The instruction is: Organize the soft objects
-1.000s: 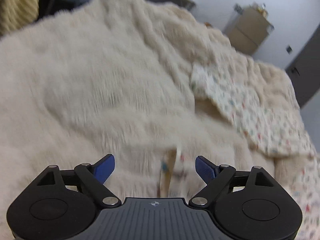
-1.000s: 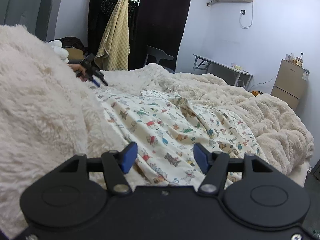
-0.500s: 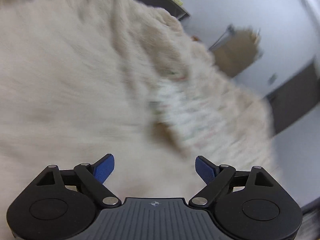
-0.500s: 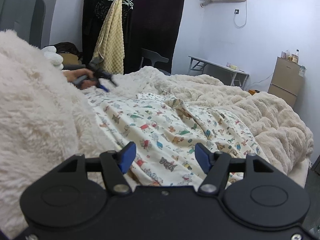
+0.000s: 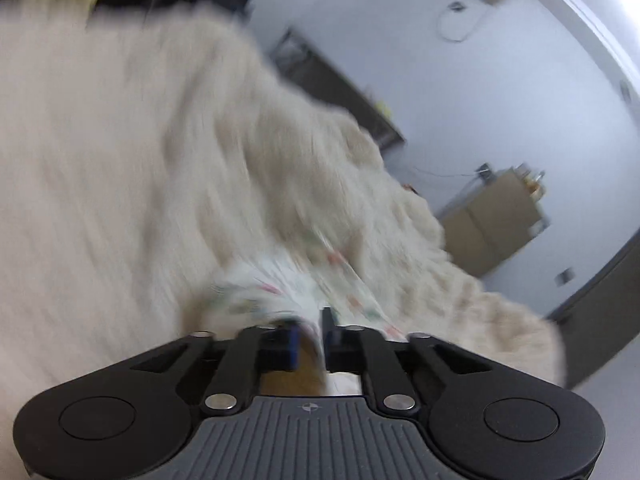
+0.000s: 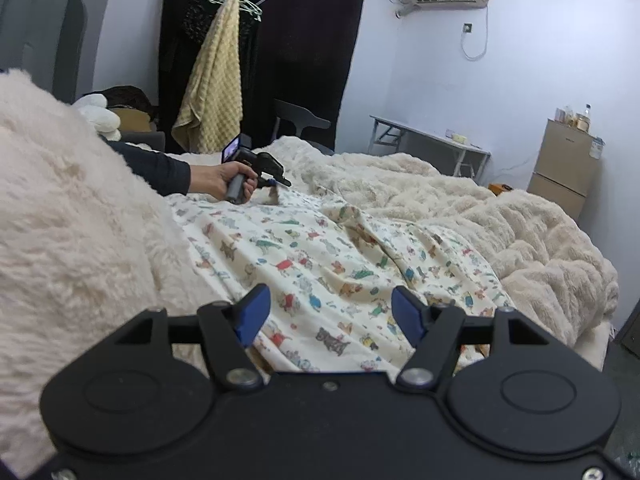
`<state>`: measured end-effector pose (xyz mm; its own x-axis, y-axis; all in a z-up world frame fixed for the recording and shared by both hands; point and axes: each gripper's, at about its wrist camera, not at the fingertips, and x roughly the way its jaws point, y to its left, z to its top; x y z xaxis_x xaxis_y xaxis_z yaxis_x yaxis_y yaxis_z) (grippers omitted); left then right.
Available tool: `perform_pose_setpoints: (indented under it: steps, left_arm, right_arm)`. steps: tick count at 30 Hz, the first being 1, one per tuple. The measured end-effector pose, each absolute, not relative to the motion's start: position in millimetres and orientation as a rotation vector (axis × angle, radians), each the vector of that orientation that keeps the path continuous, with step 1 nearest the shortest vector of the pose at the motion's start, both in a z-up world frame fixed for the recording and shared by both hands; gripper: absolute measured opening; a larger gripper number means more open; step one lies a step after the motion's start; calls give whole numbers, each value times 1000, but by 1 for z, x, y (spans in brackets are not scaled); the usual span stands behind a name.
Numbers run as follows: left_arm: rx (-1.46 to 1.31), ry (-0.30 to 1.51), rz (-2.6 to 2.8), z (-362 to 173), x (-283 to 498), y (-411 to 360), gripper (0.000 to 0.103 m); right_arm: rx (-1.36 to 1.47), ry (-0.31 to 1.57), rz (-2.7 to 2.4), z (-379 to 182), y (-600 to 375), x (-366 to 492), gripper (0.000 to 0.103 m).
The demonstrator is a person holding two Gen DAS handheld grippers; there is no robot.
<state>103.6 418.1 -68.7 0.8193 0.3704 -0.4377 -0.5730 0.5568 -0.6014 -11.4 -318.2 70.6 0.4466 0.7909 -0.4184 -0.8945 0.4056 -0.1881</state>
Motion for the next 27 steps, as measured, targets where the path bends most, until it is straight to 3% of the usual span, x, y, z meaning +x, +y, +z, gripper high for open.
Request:
perform_pose_setpoints:
  steps: [5, 6, 7, 8, 10, 12, 15, 18, 22, 23, 25, 27]
  left_arm:
    - [-618, 309, 728, -28, 48, 450, 5]
    - [-593, 352, 739, -23, 40, 453, 19]
    - [-577, 391, 743, -18, 32, 455, 41]
    - [-557, 449, 732, -13, 22, 457, 52]
    - [-502, 513, 636, 0, -10, 454, 87]
    - [-459, 564, 443, 4, -57, 441, 92]
    - [-441, 643, 336, -11, -102, 431, 92]
    - [-513, 743, 260, -45, -147, 429, 82]
    - [-630, 746, 86, -82, -177, 417, 75]
    - [-638, 763, 60, -91, -171, 414, 69]
    - [-545, 847, 99, -108, -147, 394, 21]
    - [-459, 879, 195, -106, -139, 390, 7]
  right_arm:
    - [-437, 291, 1069, 68, -315, -11, 67]
    - [-445, 291, 1065, 68, -314, -11, 67]
    - [-447, 288, 1066, 68, -314, -12, 67]
    - [-447, 285, 1067, 69, -314, -12, 68]
    - [-445, 278, 1067, 70, -314, -13, 69]
    - [-441, 274, 1060, 72, -314, -14, 70]
    - [-428, 275, 1062, 72, -315, -14, 70]
    - [-424, 283, 1058, 71, -312, -12, 71]
    - [-435, 295, 1057, 68, -308, -11, 71]
    - [-436, 297, 1058, 67, -306, -10, 71]
    - [-439, 299, 1049, 67, -305, -10, 71]
    - [-444, 297, 1043, 67, -304, -12, 71]
